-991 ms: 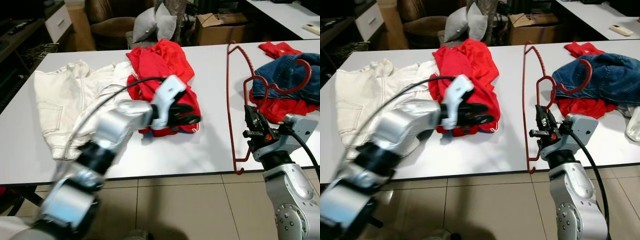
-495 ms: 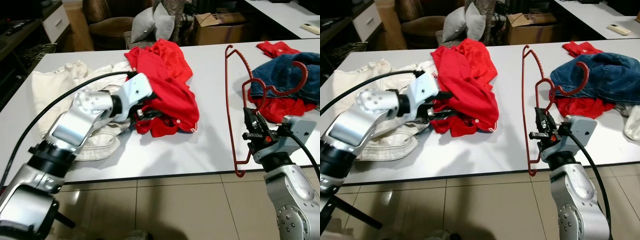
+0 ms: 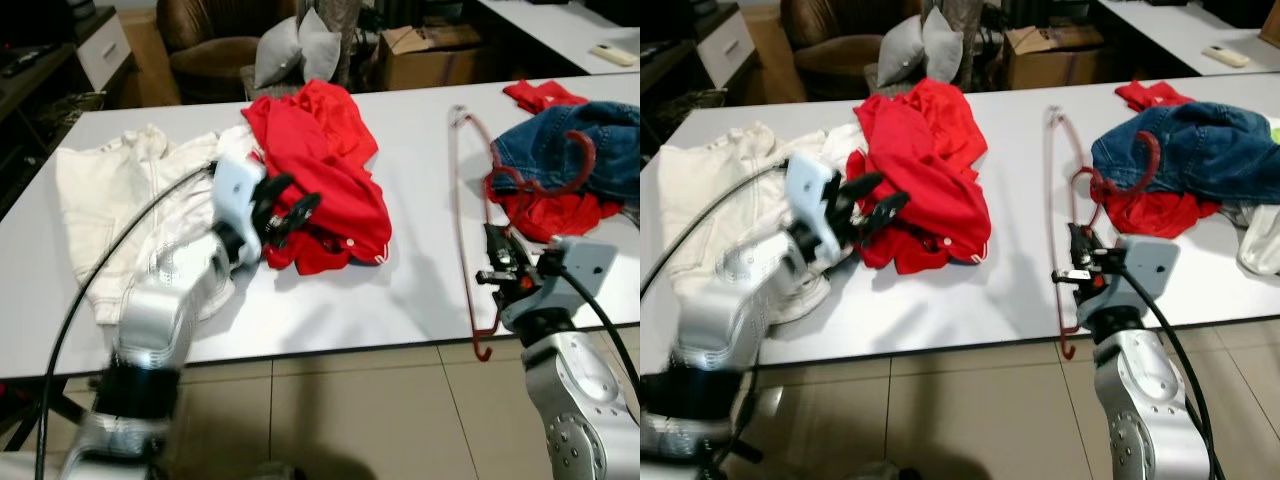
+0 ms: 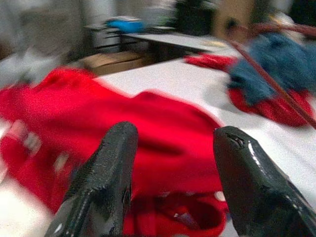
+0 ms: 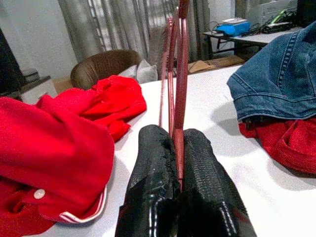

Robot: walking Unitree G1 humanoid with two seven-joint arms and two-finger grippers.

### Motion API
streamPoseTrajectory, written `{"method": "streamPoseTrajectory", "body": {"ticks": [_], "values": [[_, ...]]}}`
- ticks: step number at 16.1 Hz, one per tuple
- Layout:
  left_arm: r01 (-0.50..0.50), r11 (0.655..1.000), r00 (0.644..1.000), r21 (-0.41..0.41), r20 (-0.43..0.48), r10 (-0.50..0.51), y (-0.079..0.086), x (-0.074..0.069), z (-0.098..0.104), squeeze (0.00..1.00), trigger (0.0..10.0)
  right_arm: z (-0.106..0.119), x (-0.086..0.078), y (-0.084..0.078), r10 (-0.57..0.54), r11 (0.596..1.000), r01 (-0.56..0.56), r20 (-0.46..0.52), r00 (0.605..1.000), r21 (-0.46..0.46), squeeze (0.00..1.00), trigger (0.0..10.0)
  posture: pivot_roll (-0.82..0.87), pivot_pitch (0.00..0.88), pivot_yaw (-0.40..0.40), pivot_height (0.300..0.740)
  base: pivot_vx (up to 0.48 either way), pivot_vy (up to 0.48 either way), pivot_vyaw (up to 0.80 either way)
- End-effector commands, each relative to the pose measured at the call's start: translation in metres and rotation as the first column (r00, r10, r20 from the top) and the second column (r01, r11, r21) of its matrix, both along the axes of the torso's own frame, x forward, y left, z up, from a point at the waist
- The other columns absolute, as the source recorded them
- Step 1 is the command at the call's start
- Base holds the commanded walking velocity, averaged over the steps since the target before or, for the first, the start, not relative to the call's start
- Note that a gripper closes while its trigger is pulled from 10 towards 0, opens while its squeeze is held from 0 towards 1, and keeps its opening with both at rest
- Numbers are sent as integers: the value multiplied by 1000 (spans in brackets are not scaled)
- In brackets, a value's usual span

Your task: Hang hanger

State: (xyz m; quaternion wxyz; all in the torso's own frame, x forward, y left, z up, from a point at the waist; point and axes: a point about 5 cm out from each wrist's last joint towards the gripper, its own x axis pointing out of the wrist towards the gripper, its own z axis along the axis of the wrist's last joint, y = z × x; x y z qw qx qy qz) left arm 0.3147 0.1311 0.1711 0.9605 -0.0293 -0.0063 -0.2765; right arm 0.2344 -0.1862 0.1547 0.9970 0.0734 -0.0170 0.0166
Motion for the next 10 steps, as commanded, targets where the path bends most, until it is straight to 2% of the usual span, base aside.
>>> {"method": "streamPoseTrajectory", "body": {"ticks": [1, 3, 6, 7, 10], "values": [[-103, 993, 995, -62, -16, 102, 9, 0, 1, 0, 10000, 2, 4, 7, 14, 1000, -14, -9, 1000, -19, 0, 10000, 40, 0, 58, 740, 0, -480, 0], [-173, 984, 984, -43, -42, 171, 3, -7, -11, 0, 10000, 3, 7, 12, 39, 998, -41, -28, 999, -53, 0, 10000, 45, 0, 29, 740, 0, -480, 0], [-171, 985, 985, -25, -38, 170, -8, -12, -13, 0, 10000, -2, 10, 7, 27, 992, -36, -72, 997, -118, 0, 10000, 48, 0, 17, 740, 0, -480, 0], [-182, 983, 983, -35, -44, 181, -10, -13, -14, 0, 10000, -2, 12, 5, 5, 990, -15, -73, 997, -137, 0, 10000, 48, 0, 17, 740, 0, -480, 0], [-198, 980, 980, 4, -35, 198, -12, -13, -16, 0, 10000, 1, 14, 5, -5, 985, -4, -54, 999, -171, 0, 10000, 45, 0, 27, 740, 0, -480, 0]]}}
